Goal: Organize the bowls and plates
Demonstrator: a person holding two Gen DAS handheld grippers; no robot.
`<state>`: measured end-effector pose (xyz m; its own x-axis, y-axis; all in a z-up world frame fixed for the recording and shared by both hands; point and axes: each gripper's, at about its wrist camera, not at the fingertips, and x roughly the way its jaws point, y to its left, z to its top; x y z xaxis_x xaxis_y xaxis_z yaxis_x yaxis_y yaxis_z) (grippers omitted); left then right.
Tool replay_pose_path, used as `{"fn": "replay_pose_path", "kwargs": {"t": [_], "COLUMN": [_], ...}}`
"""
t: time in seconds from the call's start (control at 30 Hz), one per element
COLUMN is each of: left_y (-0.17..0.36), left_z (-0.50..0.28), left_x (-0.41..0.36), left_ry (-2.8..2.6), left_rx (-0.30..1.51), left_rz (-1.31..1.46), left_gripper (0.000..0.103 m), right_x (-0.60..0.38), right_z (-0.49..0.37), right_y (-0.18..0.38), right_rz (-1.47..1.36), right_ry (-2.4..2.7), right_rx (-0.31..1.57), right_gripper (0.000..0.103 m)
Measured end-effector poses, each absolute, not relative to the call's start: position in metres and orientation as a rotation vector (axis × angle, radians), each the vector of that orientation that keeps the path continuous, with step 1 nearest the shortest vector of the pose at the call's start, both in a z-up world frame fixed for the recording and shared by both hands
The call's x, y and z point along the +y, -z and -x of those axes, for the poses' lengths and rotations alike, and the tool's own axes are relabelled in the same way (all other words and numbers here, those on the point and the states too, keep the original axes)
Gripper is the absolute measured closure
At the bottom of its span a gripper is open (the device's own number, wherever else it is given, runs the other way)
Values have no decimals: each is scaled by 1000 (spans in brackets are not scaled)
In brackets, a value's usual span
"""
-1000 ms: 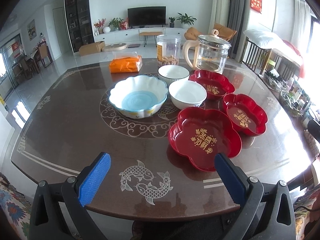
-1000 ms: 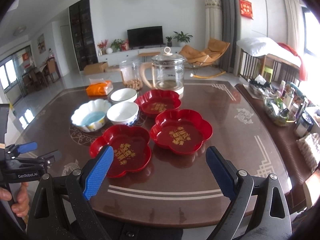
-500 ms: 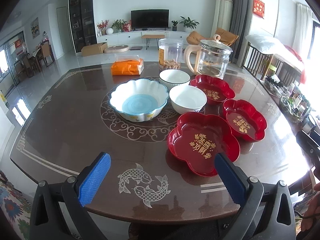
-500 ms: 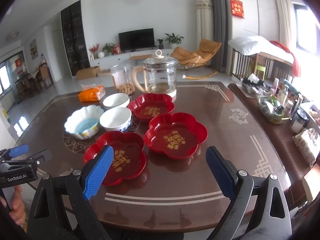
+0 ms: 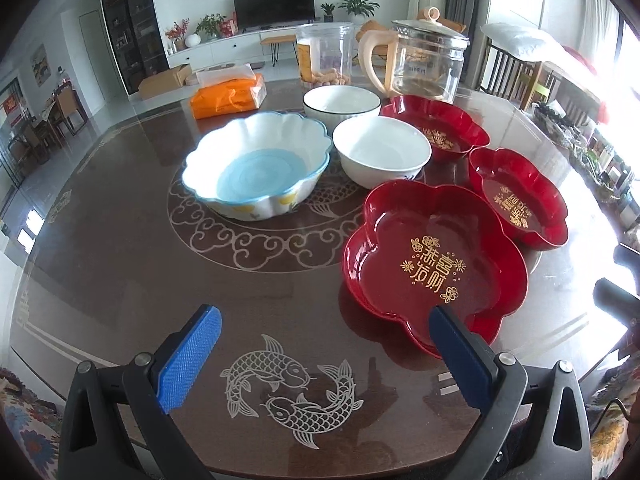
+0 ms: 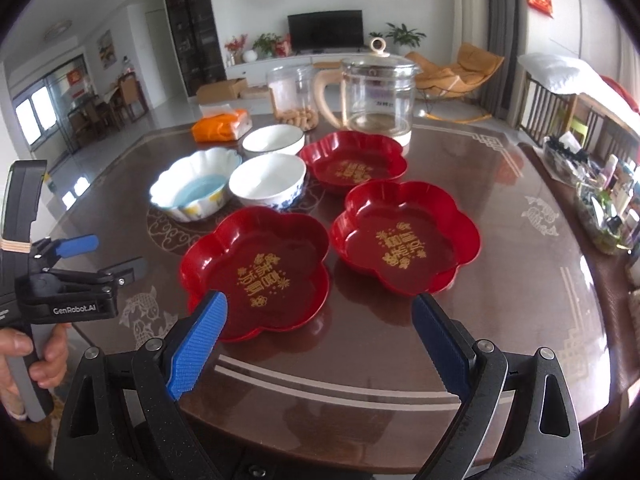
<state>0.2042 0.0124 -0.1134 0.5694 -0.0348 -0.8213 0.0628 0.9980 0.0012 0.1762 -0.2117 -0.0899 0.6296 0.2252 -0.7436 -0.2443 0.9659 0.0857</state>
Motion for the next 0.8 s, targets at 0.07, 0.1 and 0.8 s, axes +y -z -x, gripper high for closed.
{"fn": "replay_pose_path", "kwargs": {"t": [0.07,0.1,0.8], "left_y": [121,125,181], "left_z": [-212,-218,-282], "left_x": [10,8,2], "left_ry": [70,75,178], "left_rx": [975,984,1154], "left_rz": [-36,-42,65], "left_gripper": [0,0,90], "right_x": [-210,-209,-194], "right_z": [-185,-191,-288], "right_y": [99,104,186], "right_rz": [10,2,-79], "right_ry": [-278,-288,-292], "right_rx": [889,910,1180], "right_gripper": [8,8,87]}}
